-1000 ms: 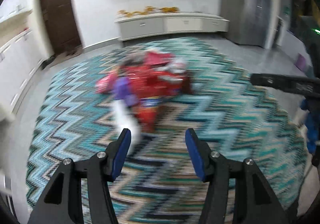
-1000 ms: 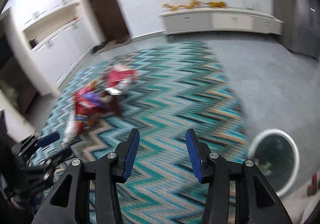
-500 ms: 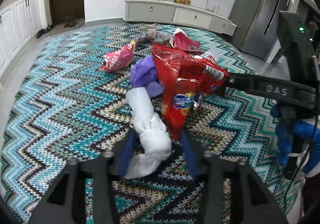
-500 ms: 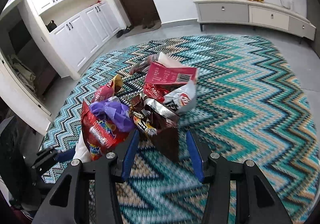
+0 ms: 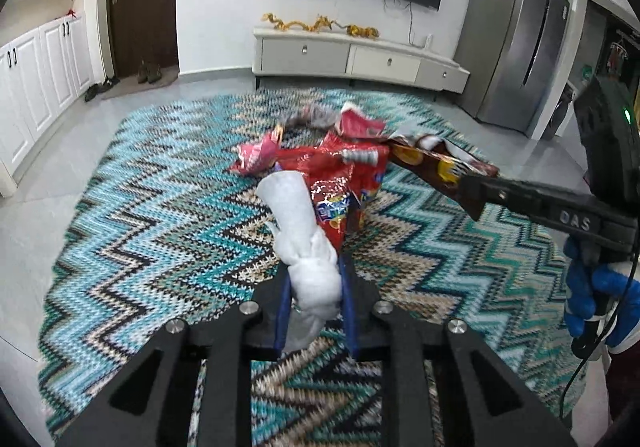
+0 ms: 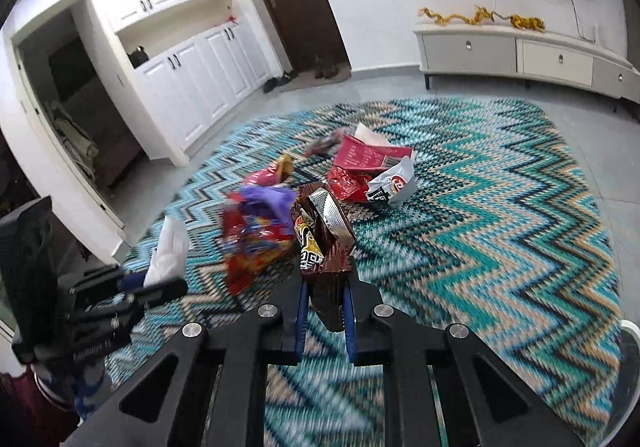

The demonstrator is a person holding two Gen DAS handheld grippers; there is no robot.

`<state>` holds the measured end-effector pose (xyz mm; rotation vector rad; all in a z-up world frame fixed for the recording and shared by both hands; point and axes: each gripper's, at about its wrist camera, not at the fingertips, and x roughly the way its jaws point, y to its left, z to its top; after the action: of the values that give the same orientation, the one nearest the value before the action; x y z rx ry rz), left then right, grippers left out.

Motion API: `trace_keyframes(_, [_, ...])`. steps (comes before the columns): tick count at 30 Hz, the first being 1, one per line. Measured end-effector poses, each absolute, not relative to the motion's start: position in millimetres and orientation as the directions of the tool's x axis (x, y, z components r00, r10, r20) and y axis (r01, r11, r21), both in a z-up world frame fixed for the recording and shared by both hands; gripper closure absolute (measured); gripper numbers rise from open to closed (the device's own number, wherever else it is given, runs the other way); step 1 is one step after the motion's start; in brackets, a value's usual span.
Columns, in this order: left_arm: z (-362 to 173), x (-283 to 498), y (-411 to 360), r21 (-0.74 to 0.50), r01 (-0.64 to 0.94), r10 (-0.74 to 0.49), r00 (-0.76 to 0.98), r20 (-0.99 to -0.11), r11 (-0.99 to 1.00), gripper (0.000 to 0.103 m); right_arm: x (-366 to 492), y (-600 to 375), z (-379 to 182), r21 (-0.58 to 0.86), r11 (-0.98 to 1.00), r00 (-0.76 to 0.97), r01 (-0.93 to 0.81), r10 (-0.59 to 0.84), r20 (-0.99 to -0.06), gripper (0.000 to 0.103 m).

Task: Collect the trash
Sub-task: 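Grasp the white tissue with the left gripper while the right grasps the brown wrapper, then carry the tissue and brown wrapper to the bin and release both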

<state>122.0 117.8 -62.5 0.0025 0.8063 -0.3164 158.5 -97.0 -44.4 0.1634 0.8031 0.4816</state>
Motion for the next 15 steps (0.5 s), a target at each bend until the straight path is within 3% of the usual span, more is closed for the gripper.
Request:
trace_keyframes(8, [-20.1, 108.9, 49.3, -0.143, 0.455, -0.426, 0.614, -0.664, 0.879, 0.082, 99.2, -178.4, -21.9, 0.366, 0.904, 0.705, -0.221, 0.407, -0.581, 0.089])
trace_keyframes(15, [-21.2, 122.2, -98.7, -0.16, 0.678, -0.572, 0.442, -0.691, 0.717, 0.082, 59.9, -303.0, -53.1, 0.363, 0.922, 0.734, 0.133, 0.155, -0.662, 0.088])
